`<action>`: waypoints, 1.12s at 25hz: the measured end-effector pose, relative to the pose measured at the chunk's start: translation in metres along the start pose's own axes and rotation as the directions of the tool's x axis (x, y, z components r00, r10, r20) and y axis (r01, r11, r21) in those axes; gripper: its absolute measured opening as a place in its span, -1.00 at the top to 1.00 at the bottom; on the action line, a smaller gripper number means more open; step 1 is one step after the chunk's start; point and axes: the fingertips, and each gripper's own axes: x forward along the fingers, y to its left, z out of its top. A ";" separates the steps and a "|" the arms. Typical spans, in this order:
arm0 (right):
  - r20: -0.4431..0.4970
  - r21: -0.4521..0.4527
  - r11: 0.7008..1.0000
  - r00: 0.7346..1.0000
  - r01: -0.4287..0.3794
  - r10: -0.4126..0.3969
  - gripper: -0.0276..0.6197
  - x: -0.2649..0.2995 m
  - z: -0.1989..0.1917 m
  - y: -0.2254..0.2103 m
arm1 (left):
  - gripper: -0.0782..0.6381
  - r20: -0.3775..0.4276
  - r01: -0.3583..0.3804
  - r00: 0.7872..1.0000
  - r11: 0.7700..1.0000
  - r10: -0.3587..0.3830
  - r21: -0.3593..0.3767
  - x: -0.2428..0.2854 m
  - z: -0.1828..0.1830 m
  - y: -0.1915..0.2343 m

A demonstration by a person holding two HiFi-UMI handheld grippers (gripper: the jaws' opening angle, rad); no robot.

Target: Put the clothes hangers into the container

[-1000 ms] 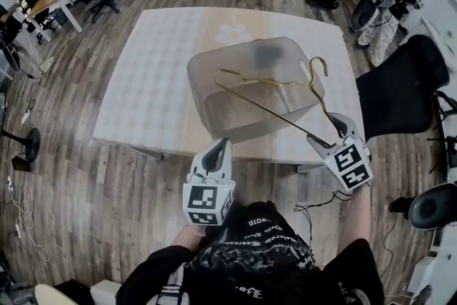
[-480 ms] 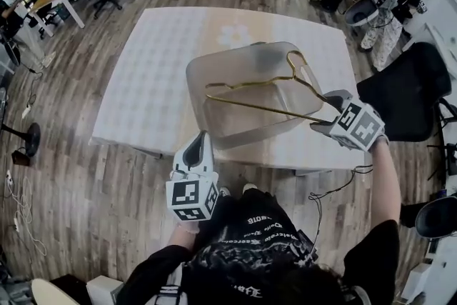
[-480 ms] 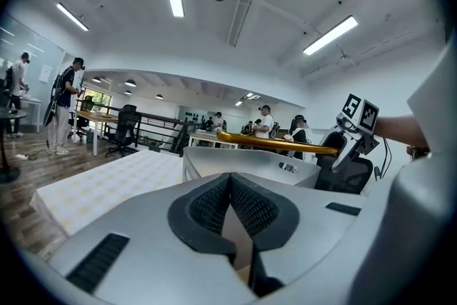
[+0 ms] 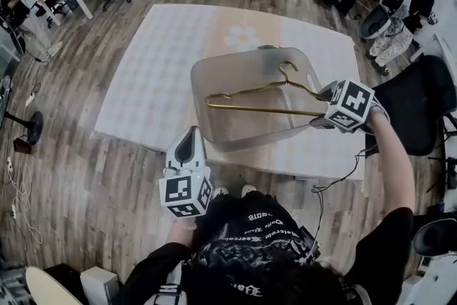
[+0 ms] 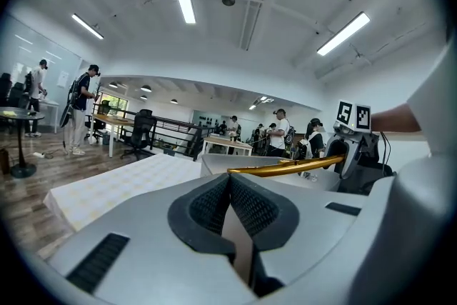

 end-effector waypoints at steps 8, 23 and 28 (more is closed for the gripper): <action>-0.098 -0.001 0.992 0.987 -0.127 0.126 -0.07 0.001 0.015 -0.007 | 0.73 0.008 -0.014 1.000 1.000 0.014 -0.022 0.014 0.006 0.019; -0.211 0.050 0.977 0.954 -0.209 0.214 -0.07 0.024 0.037 -0.013 | 0.73 0.016 -0.058 0.998 0.998 0.059 -0.037 0.001 -0.010 0.041; -0.258 0.090 0.975 0.940 -0.205 0.222 -0.07 0.045 0.041 -0.019 | 0.73 0.002 -0.084 0.996 0.995 0.084 -0.047 0.003 -0.015 0.052</action>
